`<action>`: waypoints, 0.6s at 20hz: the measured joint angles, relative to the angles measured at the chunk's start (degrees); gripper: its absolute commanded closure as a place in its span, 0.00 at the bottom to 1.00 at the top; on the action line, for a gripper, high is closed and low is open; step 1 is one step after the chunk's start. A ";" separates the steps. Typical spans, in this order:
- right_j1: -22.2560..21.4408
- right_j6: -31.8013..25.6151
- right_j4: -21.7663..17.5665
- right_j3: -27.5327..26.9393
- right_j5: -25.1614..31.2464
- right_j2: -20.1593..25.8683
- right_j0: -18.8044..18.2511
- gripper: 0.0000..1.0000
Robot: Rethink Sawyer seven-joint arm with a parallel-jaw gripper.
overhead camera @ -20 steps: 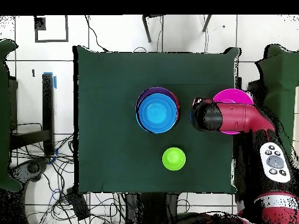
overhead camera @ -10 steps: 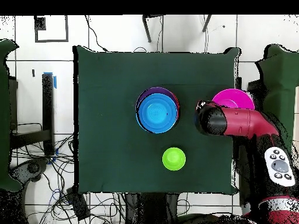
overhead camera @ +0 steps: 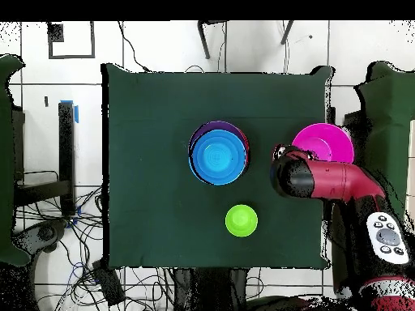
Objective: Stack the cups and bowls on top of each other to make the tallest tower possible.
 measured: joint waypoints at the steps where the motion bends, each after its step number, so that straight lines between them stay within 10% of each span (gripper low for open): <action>1: 0.11 0.00 0.00 0.18 -0.69 -0.20 -0.01 0.00; 12: 2.10 0.00 0.02 0.96 -6.63 -2.67 0.01 0.00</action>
